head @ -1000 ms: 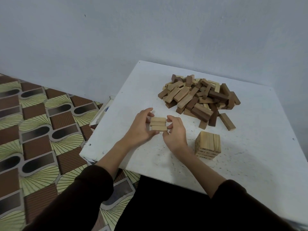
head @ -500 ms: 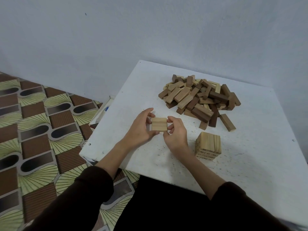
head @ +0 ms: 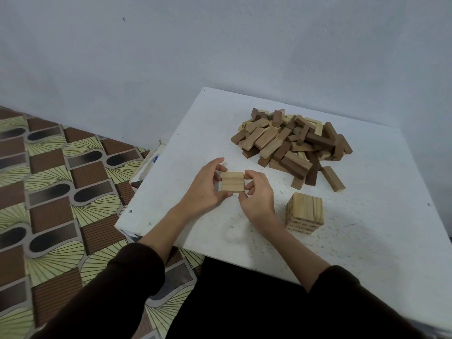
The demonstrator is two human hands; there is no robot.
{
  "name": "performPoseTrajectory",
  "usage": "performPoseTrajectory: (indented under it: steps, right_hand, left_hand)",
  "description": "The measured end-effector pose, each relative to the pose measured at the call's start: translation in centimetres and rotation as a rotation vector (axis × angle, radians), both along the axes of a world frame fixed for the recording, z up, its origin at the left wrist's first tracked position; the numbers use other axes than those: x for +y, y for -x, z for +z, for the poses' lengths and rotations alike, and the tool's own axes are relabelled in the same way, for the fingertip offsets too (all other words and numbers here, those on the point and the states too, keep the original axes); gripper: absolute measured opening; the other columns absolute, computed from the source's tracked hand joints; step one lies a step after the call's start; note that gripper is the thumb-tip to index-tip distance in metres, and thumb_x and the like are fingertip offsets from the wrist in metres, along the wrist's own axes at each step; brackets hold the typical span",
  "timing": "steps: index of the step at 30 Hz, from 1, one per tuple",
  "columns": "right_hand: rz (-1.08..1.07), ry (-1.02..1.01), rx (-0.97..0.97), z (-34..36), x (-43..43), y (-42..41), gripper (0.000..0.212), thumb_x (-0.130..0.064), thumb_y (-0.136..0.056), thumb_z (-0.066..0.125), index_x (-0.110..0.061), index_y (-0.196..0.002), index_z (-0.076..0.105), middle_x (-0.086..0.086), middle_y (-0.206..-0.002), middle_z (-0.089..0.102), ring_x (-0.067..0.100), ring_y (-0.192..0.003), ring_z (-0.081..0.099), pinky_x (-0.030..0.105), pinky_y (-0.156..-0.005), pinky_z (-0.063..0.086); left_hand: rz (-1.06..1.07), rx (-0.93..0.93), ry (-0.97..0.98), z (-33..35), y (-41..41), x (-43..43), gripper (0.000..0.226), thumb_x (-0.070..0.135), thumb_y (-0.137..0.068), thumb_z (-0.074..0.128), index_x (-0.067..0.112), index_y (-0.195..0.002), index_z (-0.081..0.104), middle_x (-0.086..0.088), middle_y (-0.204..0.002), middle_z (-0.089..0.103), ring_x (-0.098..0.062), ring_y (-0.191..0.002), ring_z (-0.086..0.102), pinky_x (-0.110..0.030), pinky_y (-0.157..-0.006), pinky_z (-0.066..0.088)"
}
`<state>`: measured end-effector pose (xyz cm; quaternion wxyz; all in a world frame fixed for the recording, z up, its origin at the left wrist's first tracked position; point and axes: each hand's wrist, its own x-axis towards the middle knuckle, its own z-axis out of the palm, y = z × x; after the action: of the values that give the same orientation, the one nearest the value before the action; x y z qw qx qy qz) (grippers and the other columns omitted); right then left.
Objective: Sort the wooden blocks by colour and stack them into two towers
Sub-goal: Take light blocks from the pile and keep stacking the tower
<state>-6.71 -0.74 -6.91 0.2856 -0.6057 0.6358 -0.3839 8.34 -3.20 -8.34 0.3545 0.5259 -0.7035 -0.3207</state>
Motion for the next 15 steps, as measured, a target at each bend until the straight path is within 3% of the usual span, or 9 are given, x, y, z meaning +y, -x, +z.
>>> performPoseTrajectory:
  steps: [12, 15]
  right_hand:
    - [0.000, -0.023, -0.006, 0.09, 0.06, 0.04, 0.050, 0.007, -0.081, 0.059, -0.009, -0.128, 0.049, 0.002, -0.115, 0.050, 0.002, -0.078, 0.045, 0.003, -0.067, 0.040]
    - [0.003, -0.018, -0.006, 0.10, 0.08, 0.03, 0.050, 0.007, -0.081, 0.060, -0.009, -0.127, 0.049, 0.002, -0.115, 0.050, 0.002, -0.078, 0.045, 0.002, -0.067, 0.039]
  left_hand:
    - [-0.023, -0.006, 0.002, 0.40, 0.00, 0.20, 0.082, 0.016, -0.075, 0.080, 0.016, -0.142, 0.033, 0.003, -0.122, 0.048, -0.002, -0.095, 0.042, -0.001, -0.081, 0.032]
    - [-0.061, -0.053, 0.030, 0.86, 0.08, 0.27, 0.081, 0.019, -0.078, 0.077, 0.015, -0.144, 0.030, 0.003, -0.130, 0.041, -0.007, -0.108, 0.033, -0.010, -0.091, 0.031]
